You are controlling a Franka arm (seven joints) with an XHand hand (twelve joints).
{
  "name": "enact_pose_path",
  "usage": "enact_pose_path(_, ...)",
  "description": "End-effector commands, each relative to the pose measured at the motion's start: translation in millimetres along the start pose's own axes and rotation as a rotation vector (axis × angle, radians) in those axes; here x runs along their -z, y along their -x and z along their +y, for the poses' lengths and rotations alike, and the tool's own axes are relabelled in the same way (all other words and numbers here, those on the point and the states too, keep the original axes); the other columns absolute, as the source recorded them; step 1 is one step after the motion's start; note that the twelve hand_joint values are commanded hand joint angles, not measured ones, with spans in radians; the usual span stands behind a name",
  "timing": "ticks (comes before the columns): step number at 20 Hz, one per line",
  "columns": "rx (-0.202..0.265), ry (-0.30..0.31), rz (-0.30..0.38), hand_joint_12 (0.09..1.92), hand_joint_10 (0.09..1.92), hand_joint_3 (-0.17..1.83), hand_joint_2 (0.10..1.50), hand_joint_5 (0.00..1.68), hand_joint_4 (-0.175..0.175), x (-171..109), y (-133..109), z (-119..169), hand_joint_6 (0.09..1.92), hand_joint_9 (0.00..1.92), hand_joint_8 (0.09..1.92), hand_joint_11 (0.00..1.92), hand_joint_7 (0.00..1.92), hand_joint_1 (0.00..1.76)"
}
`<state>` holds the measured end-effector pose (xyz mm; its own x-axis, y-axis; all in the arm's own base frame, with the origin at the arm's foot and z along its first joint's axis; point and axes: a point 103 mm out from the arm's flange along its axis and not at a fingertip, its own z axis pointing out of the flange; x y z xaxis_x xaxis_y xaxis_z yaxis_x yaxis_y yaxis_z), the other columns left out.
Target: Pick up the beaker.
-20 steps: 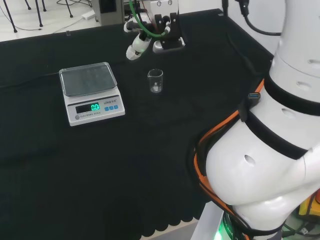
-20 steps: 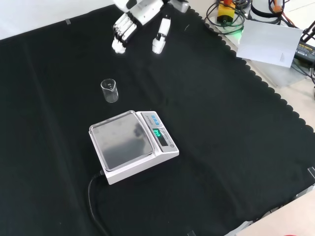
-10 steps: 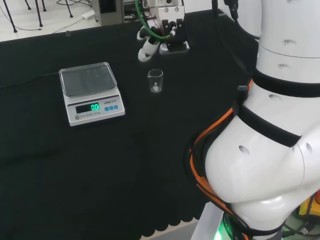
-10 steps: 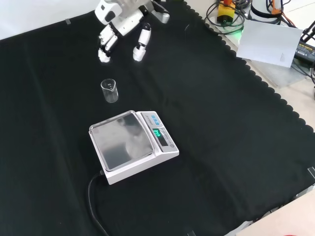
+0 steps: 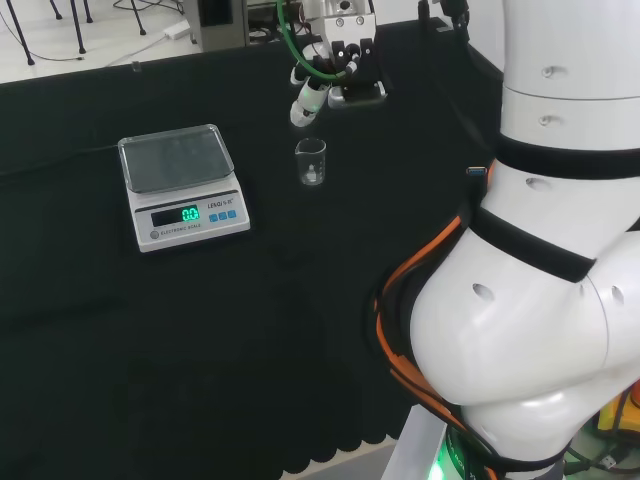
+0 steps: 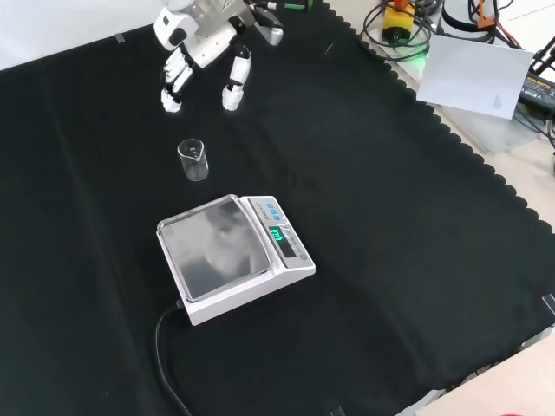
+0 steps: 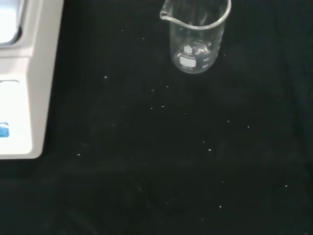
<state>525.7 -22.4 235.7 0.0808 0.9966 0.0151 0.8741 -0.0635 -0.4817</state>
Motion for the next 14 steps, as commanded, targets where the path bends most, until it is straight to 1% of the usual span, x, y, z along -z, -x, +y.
enact_pose_path(1,-0.033,-0.051,-0.034,1.46,0.88,-0.17,0.98,0.18,-0.022,-9,6,15,0.09,0.08,0.43,0.11,0.0,0.86)
enact_pose_path(6,-0.029,-0.066,-0.046,1.46,0.89,-0.17,0.97,0.18,-0.025,-15,3,25,0.09,0.08,0.42,0.1,0.0,0.86)
enact_pose_path(9,-0.023,-0.09,-0.054,1.46,0.89,-0.17,0.97,0.18,-0.024,-20,0,32,0.09,0.07,0.42,0.1,0.0,0.87)
enact_pose_path(11,-0.018,-0.124,-0.064,1.46,0.89,-0.17,0.96,0.15,-0.015,-22,-2,36,0.09,0.07,0.41,0.1,0.0,0.86)
enact_pose_path(14,-0.012,-0.167,-0.103,1.48,0.85,-0.17,0.92,0.03,0.015,-27,-7,41,0.09,0.01,0.24,0.08,0.0,0.84)
